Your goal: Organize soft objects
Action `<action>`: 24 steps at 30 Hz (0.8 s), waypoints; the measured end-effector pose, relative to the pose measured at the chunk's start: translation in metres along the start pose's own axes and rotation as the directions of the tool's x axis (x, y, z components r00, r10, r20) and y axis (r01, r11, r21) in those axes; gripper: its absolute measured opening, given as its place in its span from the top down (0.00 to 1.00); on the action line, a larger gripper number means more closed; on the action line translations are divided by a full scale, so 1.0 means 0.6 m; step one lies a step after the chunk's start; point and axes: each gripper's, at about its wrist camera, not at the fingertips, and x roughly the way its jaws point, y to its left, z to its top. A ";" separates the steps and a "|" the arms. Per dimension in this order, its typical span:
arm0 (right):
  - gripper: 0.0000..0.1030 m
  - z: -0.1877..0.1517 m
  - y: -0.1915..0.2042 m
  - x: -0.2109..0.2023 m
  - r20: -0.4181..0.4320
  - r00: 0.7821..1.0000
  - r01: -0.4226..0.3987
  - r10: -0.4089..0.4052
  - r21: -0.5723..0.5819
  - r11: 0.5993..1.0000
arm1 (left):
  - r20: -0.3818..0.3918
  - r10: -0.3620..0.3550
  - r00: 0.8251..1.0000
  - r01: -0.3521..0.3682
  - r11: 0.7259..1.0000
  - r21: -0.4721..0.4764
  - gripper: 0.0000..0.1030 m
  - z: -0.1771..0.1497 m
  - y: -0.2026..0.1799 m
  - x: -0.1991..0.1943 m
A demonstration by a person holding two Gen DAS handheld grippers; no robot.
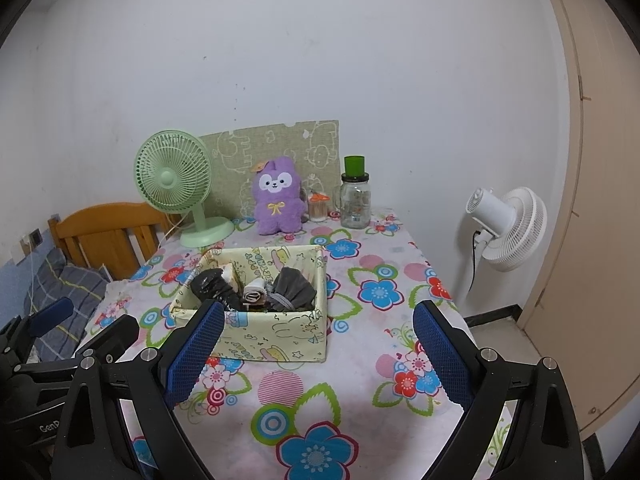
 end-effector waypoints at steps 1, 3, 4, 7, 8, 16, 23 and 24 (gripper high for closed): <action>0.06 0.000 0.000 0.000 0.000 1.000 0.000 0.000 0.000 1.000 | 0.001 -0.001 1.000 0.001 1.000 0.001 0.00 0.000 0.000 0.000; 0.06 0.000 0.000 0.000 0.002 1.000 0.000 0.000 0.001 1.000 | 0.000 -0.003 1.000 0.003 1.000 0.002 0.00 0.000 0.000 0.001; 0.06 0.000 0.000 0.002 0.001 1.000 0.001 -0.001 0.002 1.000 | 0.000 -0.002 1.000 0.002 1.000 0.004 0.00 0.000 -0.001 0.000; 0.06 -0.001 0.000 0.006 -0.005 1.000 0.003 -0.003 0.007 1.000 | 0.001 0.000 1.000 0.000 1.000 0.008 0.00 -0.001 -0.002 0.001; 0.06 -0.001 0.000 0.006 -0.006 1.000 0.004 -0.004 0.006 1.000 | 0.001 0.000 1.000 0.000 1.000 0.007 0.00 -0.001 -0.002 0.001; 0.06 0.000 0.002 0.003 0.005 1.000 0.008 -0.008 0.005 1.000 | 0.003 0.000 1.000 0.000 1.000 0.007 0.00 -0.001 -0.001 0.000; 0.06 0.002 0.001 0.000 0.000 1.000 0.003 -0.003 0.007 1.000 | 0.005 0.001 1.000 -0.002 1.000 0.009 0.00 0.000 -0.001 0.000; 0.06 0.002 0.000 -0.001 0.000 1.000 0.001 -0.001 0.007 1.000 | 0.006 0.001 1.000 -0.001 1.000 0.009 0.00 0.001 -0.001 -0.001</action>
